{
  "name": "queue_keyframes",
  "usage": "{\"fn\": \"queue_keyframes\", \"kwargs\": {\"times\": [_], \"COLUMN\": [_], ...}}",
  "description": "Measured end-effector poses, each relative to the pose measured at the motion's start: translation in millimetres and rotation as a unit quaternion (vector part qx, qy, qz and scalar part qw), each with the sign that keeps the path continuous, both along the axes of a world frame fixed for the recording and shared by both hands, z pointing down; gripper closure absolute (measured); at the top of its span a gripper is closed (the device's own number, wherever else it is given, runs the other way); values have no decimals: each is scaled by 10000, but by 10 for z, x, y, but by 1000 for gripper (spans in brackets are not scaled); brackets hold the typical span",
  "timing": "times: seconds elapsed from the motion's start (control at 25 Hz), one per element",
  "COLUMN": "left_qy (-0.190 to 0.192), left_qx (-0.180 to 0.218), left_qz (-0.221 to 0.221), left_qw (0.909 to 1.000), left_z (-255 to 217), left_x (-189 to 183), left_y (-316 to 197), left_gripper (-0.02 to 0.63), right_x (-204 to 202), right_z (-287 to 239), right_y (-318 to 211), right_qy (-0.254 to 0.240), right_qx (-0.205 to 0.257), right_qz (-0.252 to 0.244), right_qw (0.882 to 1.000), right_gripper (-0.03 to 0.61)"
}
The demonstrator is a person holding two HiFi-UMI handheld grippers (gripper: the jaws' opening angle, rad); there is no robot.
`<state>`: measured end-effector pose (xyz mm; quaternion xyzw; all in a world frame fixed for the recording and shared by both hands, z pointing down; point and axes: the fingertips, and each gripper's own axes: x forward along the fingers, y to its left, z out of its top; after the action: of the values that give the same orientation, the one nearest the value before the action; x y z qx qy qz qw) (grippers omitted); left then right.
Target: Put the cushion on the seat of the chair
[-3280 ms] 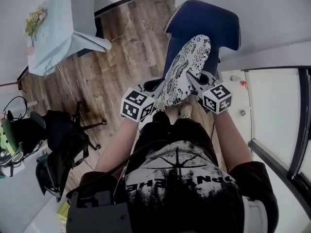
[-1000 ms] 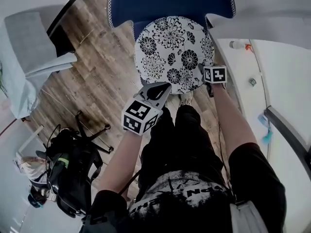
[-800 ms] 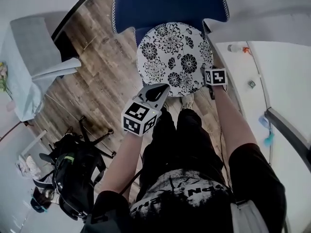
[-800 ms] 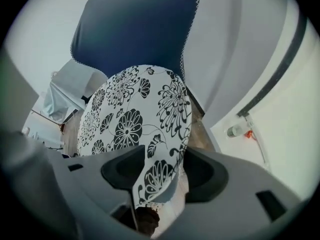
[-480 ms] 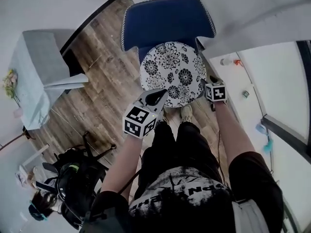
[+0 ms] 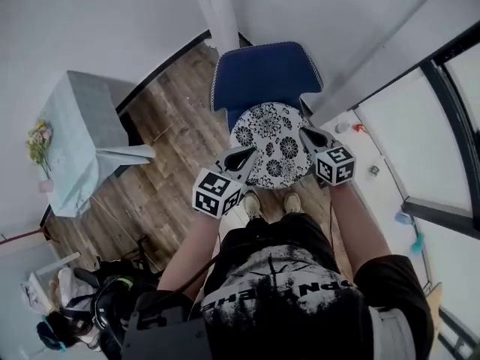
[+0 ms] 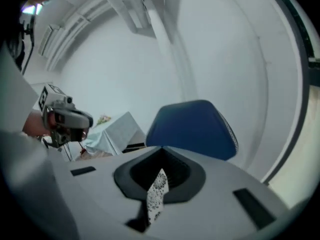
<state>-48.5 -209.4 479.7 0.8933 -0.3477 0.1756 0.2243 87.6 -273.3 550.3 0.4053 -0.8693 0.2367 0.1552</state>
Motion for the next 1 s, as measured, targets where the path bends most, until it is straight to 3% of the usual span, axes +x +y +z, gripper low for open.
{"fn": "queue_keyframes", "kwargs": {"times": [0.24,0.52,1.0], "left_qy": [1,12,36], "left_qx": [502,1202,1397], "left_qz": [87,40,-230], "left_qw": [9987,9927,9899], "left_z": [-420,-976,-1111], "left_x": [-198,-467,-660], "left_y": [88,85,222], "left_gripper": [598,598,598], "right_x": [-388,-687,-953], "right_z": [-1110,-1953,-2189], "right_y": [291,535,795], "right_qy": [-363,-599,-672], "right_qx": [932,1680,2030], "right_qz": [-393,-693,-941], "right_qw": [9942,9815,9723], "right_gripper": [560,560,560]}}
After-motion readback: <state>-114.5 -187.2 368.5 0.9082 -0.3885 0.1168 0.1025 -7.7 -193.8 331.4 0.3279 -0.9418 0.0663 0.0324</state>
